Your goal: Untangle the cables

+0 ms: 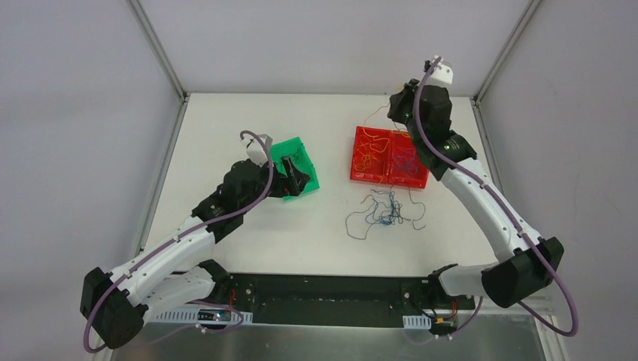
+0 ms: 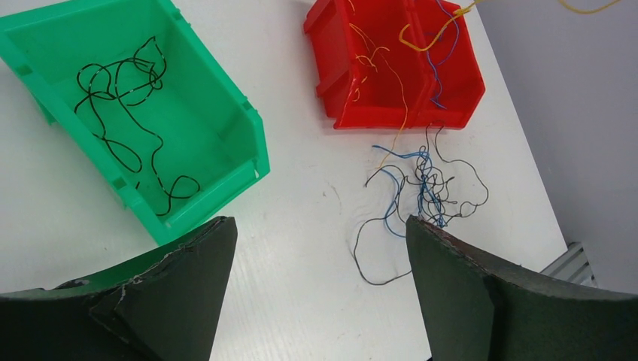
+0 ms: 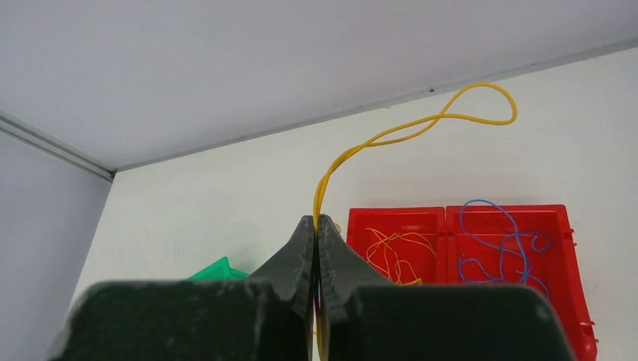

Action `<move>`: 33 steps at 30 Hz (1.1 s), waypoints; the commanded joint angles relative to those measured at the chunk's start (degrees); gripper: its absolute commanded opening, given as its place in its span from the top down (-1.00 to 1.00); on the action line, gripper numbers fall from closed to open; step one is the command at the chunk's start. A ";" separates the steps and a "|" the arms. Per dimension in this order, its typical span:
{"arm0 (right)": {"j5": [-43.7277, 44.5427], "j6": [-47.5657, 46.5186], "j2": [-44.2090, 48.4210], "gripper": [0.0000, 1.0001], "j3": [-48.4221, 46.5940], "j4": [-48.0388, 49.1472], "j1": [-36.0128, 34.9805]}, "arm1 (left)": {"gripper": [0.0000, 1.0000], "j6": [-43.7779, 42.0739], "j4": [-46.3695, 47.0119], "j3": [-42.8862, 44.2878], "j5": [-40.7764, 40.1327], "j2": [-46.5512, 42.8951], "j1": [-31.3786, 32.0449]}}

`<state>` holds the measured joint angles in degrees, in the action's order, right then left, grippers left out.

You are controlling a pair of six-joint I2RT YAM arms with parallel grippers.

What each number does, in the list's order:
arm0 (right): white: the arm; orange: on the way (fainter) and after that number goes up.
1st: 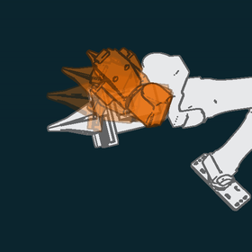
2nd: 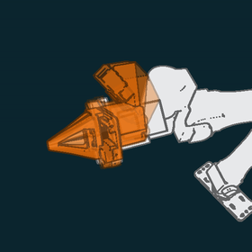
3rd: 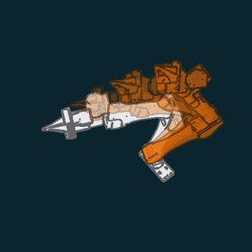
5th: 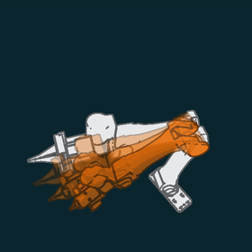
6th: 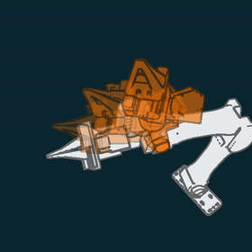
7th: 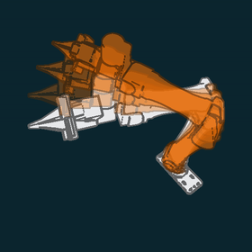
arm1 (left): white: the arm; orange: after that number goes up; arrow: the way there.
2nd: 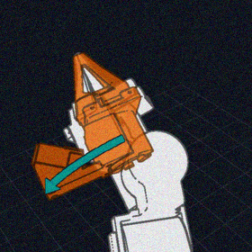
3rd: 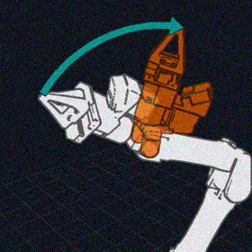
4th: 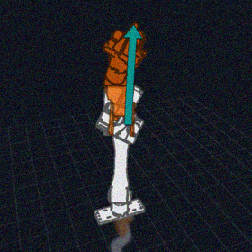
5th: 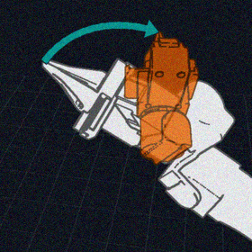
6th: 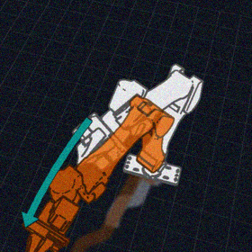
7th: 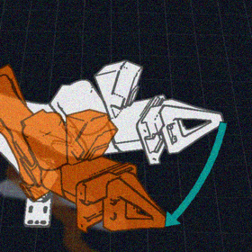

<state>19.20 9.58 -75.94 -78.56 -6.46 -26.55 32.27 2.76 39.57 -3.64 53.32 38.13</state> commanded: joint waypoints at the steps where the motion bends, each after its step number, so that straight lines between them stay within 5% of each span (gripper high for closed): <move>1: 3.38 -1.59 -1.94 1.00 3.93 4.46 0.02 | -0.70 -0.98 1.42 -0.55 -1.05 -2.23 -0.51; 22: 0.71 9.59 -24.31 1.00 9.72 16.98 -0.19 | -0.68 -1.07 1.28 -0.64 -0.95 -3.06 -0.51; 33: 14.79 10.39 -31.71 1.00 4.52 -3.47 -0.22 | -0.66 -1.08 1.19 -0.37 -0.04 -3.27 -0.42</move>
<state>27.81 18.96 -106.85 -69.23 -0.43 -26.72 32.16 2.66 39.33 -4.54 51.29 38.13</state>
